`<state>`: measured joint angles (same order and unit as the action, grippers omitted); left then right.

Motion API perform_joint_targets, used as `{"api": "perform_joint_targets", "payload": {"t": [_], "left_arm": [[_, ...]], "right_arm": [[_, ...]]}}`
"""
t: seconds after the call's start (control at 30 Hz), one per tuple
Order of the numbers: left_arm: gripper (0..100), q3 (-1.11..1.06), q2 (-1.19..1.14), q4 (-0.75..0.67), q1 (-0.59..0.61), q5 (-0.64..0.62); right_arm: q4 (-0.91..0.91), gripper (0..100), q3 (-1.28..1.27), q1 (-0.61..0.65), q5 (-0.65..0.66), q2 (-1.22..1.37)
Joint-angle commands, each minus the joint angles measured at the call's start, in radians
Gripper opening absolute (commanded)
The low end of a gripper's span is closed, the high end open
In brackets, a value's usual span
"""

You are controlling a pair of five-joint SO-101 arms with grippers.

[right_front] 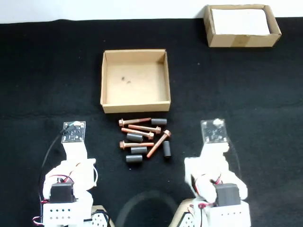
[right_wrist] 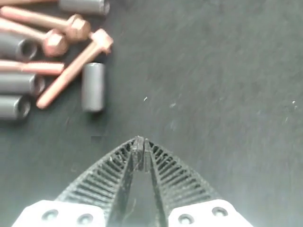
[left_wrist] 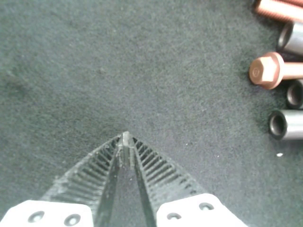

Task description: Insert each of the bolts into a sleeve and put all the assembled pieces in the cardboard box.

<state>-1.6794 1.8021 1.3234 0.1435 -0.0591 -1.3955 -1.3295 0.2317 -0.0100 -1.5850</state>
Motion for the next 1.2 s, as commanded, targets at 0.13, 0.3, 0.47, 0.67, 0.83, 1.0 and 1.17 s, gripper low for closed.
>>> {"api": "perform_joint_targets", "payload": {"t": [0.13, 0.3, 0.47, 0.67, 0.83, 1.0, 1.17], "left_arm": [[1, -0.016, 0.01, 0.003, 0.008, -0.008], [1, 0.021, 0.01, 0.002, -0.007, -0.006], [1, 0.122, 0.01, -0.054, -0.013, -0.005], [1, 0.374, 0.007, -0.048, -0.058, -0.011], [1, 0.61, -0.165, 0.068, -0.056, -0.012], [1, 0.875, -0.581, 0.167, -0.062, -0.068], [1, 1.021, -0.96, 0.265, -0.133, -0.181]], "right_arm": [[-0.09, 0.6, 0.265, 0.018, -0.005, 0.265], [-0.168, 0.6, 0.579, 0.033, -0.005, 0.628], [-0.268, 0.6, 0.832, 0.035, -0.009, 0.9], [-0.268, 0.6, 0.931, 0.035, -0.011, 1.073], [-0.182, 0.6, 0.926, 0.084, -0.011, 1.164], [-0.182, 0.6, 0.932, 0.223, -0.011, 1.25], [-0.085, 0.6, 0.932, 0.288, -0.061, 1.319]]}}
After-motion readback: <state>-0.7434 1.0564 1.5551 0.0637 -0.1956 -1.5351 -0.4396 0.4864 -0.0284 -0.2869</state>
